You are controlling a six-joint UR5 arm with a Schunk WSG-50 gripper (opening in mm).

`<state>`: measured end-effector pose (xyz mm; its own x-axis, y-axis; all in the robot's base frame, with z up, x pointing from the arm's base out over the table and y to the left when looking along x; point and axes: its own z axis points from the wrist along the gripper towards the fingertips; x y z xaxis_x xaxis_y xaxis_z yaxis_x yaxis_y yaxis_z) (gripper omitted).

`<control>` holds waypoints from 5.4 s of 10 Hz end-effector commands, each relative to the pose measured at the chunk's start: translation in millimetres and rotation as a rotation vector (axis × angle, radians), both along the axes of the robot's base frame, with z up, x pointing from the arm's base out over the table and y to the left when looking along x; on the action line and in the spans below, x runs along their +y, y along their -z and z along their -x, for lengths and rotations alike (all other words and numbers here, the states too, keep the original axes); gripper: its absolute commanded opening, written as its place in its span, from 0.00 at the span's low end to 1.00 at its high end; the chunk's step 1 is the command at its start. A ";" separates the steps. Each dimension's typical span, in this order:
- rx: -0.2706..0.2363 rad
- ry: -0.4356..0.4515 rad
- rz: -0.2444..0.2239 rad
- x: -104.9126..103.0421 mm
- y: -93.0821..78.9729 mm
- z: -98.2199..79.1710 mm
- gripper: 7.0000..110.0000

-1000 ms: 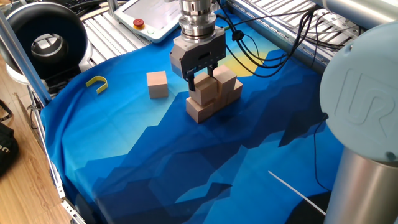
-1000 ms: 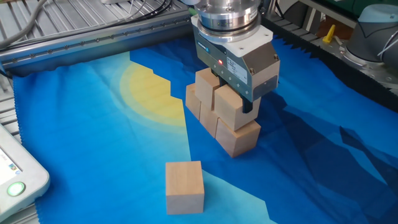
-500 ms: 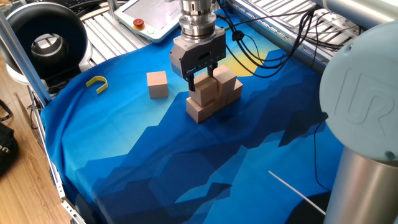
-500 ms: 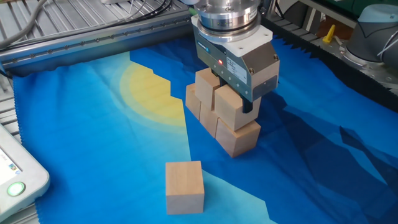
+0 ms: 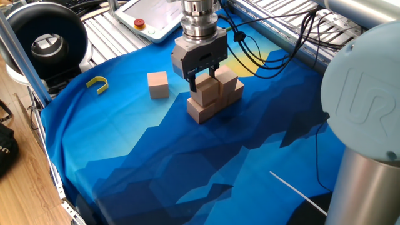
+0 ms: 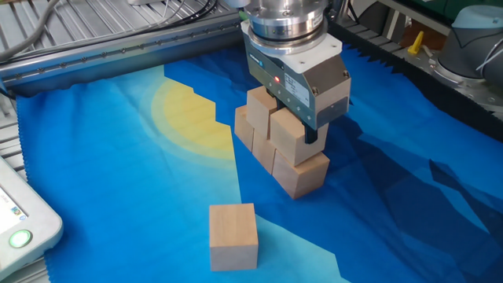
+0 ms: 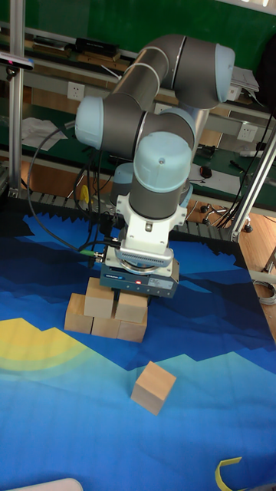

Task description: Stack the blocks into a pyramid shape

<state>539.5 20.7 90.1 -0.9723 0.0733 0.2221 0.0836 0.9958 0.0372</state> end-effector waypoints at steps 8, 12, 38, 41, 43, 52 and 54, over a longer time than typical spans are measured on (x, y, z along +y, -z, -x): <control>-0.004 0.000 -0.036 5.4 -2.2 -1.3 0.36; 0.000 0.016 -0.032 4.6 -2.6 -0.9 0.57; -0.089 0.058 -0.006 60.5 14.2 -25.4 0.00; -0.063 0.063 0.011 56.5 12.5 -12.3 0.00; -0.054 0.064 0.015 54.4 11.9 -7.6 0.00; -0.039 0.060 0.041 37.8 6.9 1.9 0.00; -0.039 0.060 0.027 41.8 6.0 2.6 0.00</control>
